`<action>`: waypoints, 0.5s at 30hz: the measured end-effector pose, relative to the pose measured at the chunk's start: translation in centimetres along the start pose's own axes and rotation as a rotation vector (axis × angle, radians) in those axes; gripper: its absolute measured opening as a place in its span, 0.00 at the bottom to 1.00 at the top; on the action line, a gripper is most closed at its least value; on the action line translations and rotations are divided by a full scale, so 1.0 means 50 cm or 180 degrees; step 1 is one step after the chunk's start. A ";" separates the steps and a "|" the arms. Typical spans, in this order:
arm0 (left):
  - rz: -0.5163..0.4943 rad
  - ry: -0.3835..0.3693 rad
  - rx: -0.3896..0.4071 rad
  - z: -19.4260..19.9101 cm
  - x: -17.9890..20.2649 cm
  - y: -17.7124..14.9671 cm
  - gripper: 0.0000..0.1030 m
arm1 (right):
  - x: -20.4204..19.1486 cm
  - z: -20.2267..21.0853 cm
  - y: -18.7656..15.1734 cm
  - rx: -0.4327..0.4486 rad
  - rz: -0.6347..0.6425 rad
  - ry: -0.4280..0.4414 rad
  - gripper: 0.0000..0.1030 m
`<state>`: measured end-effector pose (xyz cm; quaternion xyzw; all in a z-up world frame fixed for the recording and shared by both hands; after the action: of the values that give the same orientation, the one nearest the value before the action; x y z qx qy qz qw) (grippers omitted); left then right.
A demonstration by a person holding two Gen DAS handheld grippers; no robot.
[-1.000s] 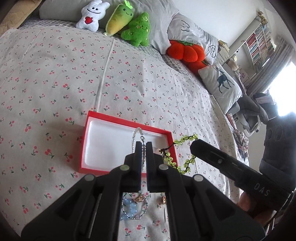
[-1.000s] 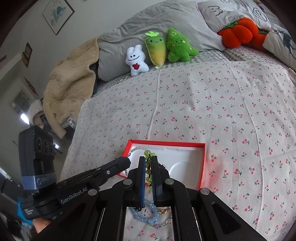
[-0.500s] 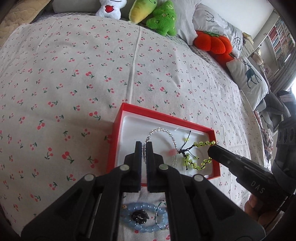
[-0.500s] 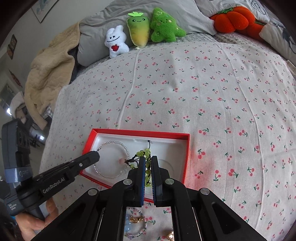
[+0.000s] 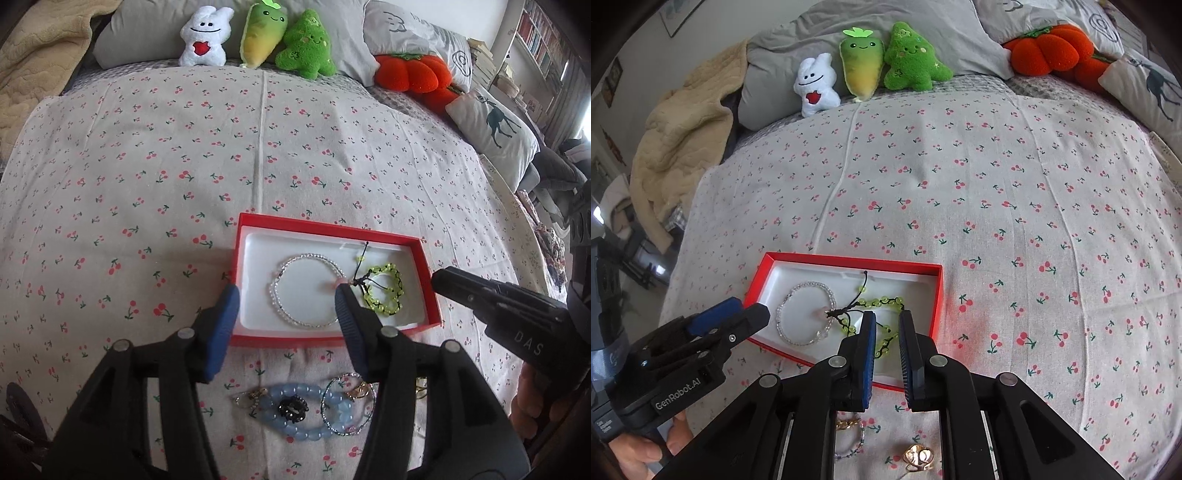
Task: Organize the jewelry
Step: 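Lower the left tool onto the light-blue bead bracelet and close it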
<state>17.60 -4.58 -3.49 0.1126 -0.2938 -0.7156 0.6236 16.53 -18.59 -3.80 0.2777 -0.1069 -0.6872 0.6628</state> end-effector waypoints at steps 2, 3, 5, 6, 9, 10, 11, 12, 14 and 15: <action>-0.0039 0.0047 -0.0018 0.012 -0.003 -0.010 0.63 | -0.003 0.017 -0.009 0.0008 0.0045 -0.0022 0.13; -0.0050 0.0081 -0.0031 0.018 -0.007 -0.017 0.65 | -0.005 0.024 -0.014 0.0002 0.0072 -0.0028 0.13; -0.0066 0.0164 -0.0068 0.026 -0.017 -0.031 0.72 | -0.008 0.036 -0.028 -0.0028 0.0127 -0.0041 0.13; -0.0073 0.0207 -0.0089 0.029 -0.022 -0.041 0.73 | -0.009 0.042 -0.036 -0.0036 0.0148 -0.0047 0.13; -0.0098 0.0322 -0.0170 0.037 -0.039 -0.069 0.75 | -0.010 0.056 -0.060 -0.0083 0.0208 -0.0078 0.17; -0.0098 0.0344 -0.0199 0.039 -0.045 -0.078 0.76 | -0.009 0.059 -0.069 -0.0096 0.0231 -0.0091 0.18; -0.0095 0.0359 -0.0228 0.041 -0.049 -0.088 0.76 | -0.009 0.063 -0.078 -0.0109 0.0255 -0.0105 0.21; -0.0091 0.0369 -0.0256 0.043 -0.054 -0.097 0.76 | -0.010 0.066 -0.086 -0.0127 0.0279 -0.0113 0.25; -0.0094 0.0395 -0.0298 0.048 -0.062 -0.115 0.76 | -0.011 0.073 -0.102 -0.0159 0.0315 -0.0113 0.39; -0.0105 0.0412 -0.0314 0.050 -0.065 -0.124 0.76 | -0.011 0.077 -0.109 -0.0159 0.0317 -0.0109 0.60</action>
<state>11.80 -0.43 -5.61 0.1325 -0.2154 -0.7306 0.6343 9.84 -18.38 -3.32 0.2435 -0.1148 -0.6605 0.7010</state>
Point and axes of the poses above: each gripper's, at about its wrist camera, not at the fingertips, and z roughly against the way its jaws point, x to its right, y to its top, the point moved 9 cm from there along -z, roughly the way its jaws point
